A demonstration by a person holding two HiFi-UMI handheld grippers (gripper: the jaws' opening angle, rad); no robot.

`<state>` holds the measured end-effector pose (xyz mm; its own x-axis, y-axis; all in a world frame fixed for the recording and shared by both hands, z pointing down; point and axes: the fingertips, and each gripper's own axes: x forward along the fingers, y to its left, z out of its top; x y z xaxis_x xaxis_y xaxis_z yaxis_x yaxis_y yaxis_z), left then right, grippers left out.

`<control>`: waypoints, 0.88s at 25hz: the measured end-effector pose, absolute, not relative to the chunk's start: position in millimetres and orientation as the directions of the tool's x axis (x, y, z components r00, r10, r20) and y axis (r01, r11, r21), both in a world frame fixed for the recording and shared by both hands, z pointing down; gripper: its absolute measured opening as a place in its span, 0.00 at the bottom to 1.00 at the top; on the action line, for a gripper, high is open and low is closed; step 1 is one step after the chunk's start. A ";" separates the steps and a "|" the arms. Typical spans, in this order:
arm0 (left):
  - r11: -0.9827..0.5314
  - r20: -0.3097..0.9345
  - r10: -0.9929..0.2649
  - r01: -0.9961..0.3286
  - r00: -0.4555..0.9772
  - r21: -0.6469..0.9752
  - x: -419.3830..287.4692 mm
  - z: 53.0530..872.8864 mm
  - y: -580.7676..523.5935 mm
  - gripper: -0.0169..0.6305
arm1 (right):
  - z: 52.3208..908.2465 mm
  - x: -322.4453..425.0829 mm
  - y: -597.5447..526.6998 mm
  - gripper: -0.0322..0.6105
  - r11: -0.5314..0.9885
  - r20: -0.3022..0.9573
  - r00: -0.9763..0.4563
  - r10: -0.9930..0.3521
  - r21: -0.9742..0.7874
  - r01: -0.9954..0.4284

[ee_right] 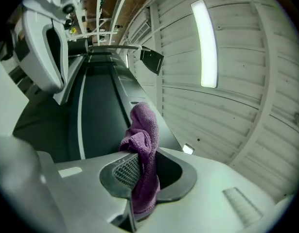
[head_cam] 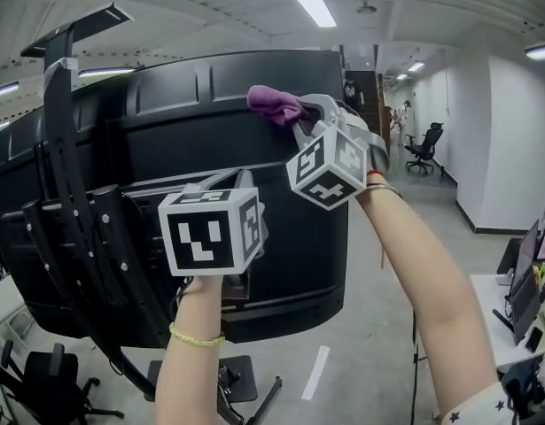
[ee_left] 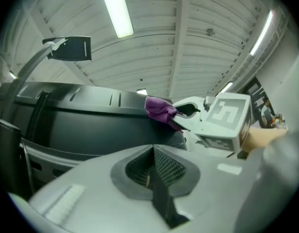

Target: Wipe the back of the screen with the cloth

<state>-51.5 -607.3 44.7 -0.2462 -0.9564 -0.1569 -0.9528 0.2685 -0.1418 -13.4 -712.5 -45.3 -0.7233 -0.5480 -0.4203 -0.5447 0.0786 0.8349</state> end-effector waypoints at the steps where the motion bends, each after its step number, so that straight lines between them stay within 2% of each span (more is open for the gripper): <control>1: 0.282 -0.161 -0.953 -0.948 -0.258 -0.146 -53.5 43.3 -608.4 0.04 | -48.2 -18.5 -717.3 0.13 0.059 -0.421 -0.721 -0.551 0.842 -0.537; 6: 0.316 -0.183 -0.940 -0.936 -0.287 -0.158 -52.0 57.9 -603.5 0.04 | -31.0 -34.0 -725.4 0.13 0.058 -0.385 -0.754 -0.533 0.872 -0.486; 11: 0.292 -0.186 -0.946 -0.947 -0.266 -0.132 -35.6 91.7 -593.3 0.04 | 38.3 -40.6 -713.2 0.13 -0.017 -0.299 -0.807 -0.510 0.941 -0.338; 15: 0.285 -0.150 -0.951 -0.954 -0.270 -0.094 -35.2 132.3 -595.3 0.04 | 89.2 -37.5 -706.8 0.13 -0.009 -0.267 -0.822 -0.502 0.953 -0.304; 22: 0.312 -0.111 -0.948 -0.943 -0.300 -0.116 -42.1 224.7 -597.9 0.04 | 198.7 -34.6 -707.2 0.13 0.170 -0.137 -0.845 -0.517 0.951 -0.258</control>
